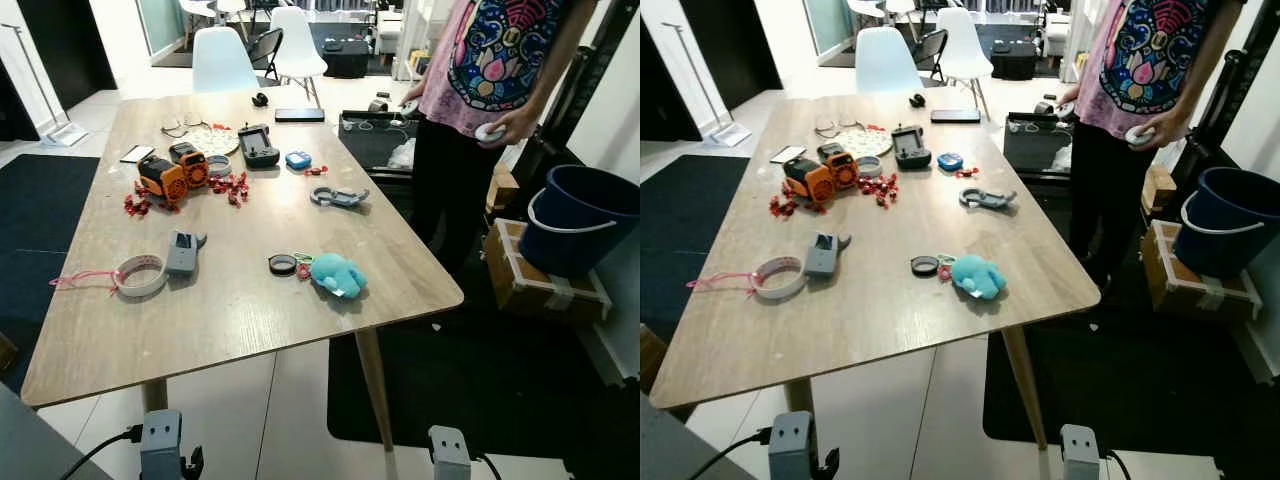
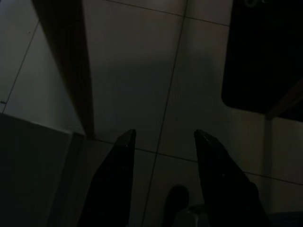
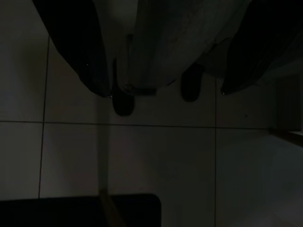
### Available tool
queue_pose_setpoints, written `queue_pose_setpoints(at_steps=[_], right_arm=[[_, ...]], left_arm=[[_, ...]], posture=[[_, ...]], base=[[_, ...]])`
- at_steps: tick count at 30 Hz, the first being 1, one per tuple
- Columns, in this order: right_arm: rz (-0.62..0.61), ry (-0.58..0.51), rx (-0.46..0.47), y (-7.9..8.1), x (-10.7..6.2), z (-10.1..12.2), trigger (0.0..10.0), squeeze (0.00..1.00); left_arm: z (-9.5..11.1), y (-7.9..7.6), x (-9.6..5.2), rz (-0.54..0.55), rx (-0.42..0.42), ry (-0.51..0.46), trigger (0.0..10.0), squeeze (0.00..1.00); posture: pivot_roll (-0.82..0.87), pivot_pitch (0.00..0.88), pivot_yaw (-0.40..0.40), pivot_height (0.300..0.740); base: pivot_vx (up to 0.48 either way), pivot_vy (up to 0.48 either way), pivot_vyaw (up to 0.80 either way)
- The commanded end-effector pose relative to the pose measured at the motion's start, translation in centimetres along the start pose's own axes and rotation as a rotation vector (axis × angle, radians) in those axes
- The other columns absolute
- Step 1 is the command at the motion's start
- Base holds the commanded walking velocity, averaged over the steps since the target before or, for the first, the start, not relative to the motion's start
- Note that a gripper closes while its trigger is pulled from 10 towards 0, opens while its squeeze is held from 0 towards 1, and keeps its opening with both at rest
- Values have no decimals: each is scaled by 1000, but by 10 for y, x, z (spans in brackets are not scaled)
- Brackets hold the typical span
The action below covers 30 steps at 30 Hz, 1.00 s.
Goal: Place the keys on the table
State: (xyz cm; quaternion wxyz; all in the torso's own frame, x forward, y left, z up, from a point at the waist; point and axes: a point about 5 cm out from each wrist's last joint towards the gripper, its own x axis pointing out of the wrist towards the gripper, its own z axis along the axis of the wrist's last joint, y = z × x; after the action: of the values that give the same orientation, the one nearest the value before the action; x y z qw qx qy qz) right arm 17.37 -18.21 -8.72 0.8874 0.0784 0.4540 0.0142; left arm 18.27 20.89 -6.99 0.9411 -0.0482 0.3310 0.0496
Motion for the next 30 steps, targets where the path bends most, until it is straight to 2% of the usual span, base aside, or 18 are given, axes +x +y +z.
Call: queue_pose_setpoints(at_steps=[1, 9, 14, 20, 30], right_arm=[[5, 13, -3, 1, -1, -6, 10000, 0], [-41, 2, 25, -4, -2, -8, 10000, 0], [-42, 27, -18, -11, -5, -12, 10000, 0], [-5, 45, -86, -7, -5, -15, 10000, 0], [22, 56, -95, -4, -5, -16, 10000, 0]], left_arm=[[-5, 5, -2, -6, 23, 35, 10000, 0], [-7, 3, -3, -17, 48, 49, 10000, 0], [-8, 5, -3, -12, 48, 53, 10000, 0], [-10, 5, -3, -14, 46, 66, 10000, 0], [-13, 5, -5, -12, 42, 73, 10000, 0]], posture=[[48, 60, 9, 740], [52, 57, 9, 740], [50, 54, 5, 740], [49, 48, 2, 740], [49, 34, -5, 740]], base=[[0, 0, 0], [0, 0, 0], [0, 0, 0], [0, 0, 800], [0, 0, 800]])
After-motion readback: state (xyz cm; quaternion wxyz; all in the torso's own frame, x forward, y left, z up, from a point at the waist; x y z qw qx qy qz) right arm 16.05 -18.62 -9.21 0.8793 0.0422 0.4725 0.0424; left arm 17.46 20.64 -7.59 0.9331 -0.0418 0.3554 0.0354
